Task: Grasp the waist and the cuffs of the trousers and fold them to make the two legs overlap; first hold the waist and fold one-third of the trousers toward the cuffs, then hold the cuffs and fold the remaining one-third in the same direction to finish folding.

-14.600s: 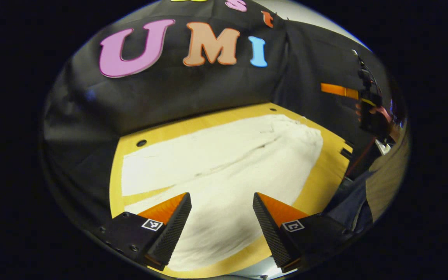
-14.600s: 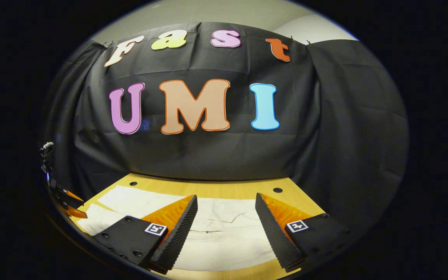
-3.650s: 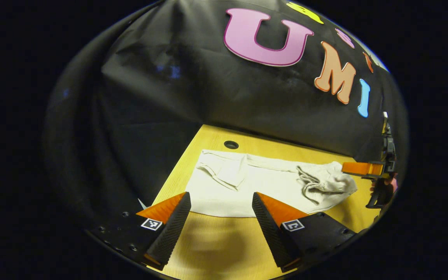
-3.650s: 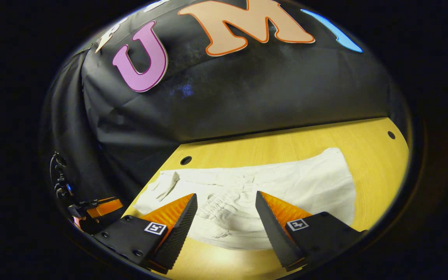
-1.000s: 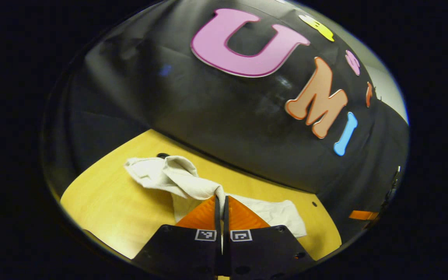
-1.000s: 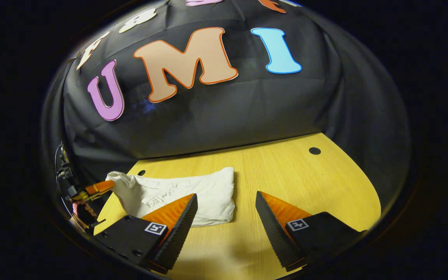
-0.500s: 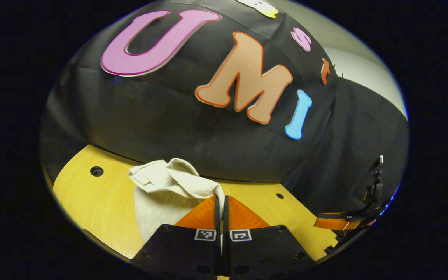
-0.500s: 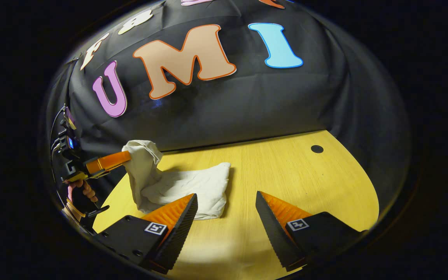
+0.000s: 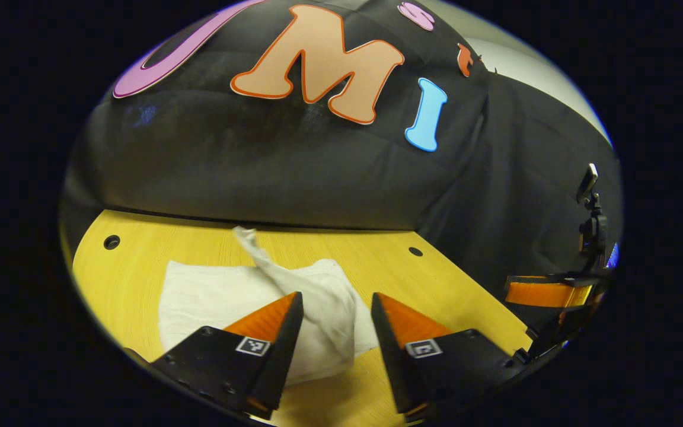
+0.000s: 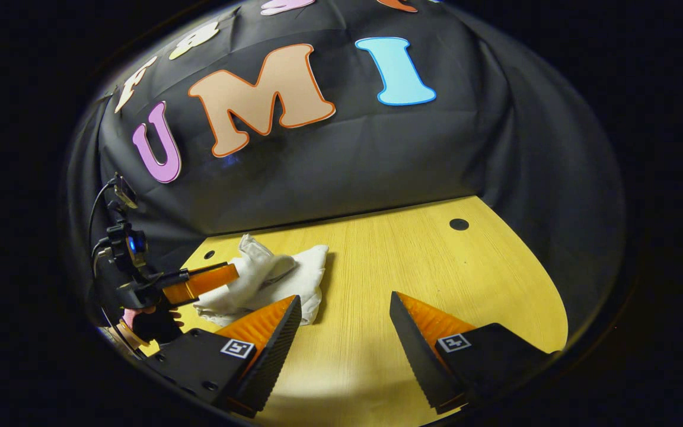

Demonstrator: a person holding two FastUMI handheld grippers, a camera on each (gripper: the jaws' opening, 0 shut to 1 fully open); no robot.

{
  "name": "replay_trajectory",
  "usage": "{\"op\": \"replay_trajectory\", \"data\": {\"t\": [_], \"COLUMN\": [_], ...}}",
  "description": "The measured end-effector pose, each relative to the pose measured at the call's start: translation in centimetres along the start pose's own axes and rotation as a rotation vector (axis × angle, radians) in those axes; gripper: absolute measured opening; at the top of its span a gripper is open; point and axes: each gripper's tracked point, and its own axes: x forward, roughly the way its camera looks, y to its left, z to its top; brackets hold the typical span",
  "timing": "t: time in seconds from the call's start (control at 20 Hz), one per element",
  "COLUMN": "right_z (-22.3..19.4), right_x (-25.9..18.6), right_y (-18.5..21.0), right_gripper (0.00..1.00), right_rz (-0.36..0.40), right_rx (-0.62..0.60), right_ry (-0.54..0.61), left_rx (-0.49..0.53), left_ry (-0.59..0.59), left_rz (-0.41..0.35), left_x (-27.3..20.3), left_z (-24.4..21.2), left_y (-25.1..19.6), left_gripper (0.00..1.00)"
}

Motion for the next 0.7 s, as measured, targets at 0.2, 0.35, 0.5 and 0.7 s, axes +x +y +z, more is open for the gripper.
{"op": "replay_trajectory", "data": {"t": [0.2, 0.35, 0.5, 0.7], "right_z": [-0.2, -0.2, -0.4, -1.1], "right_x": [-0.7, -1.2, -1.9, -2.7], "right_y": [0.9, 2.2, 4.0, 5.8], "right_gripper": [0.96, 0.96, 0.96, 0.96], "right_rz": [0.007, 0.020, 0.040, 0.050], "right_rx": [0.012, 0.021, 0.021, 0.007], "right_ry": [-0.004, -0.011, -0.017, -0.021], "left_rx": [0.015, 0.009, -0.004, 0.027], "left_ry": [0.000, -0.028, -0.058, -0.053], "left_rz": [0.054, 0.126, 0.195, 0.306], "left_x": [-2.7, -6.9, -11.4, -17.1], "left_z": [0.1, 1.0, 1.7, 0.7], "left_y": [0.8, 2.6, 4.2, 6.7], "left_gripper": [0.78, 0.82, 0.84, 0.84]}}
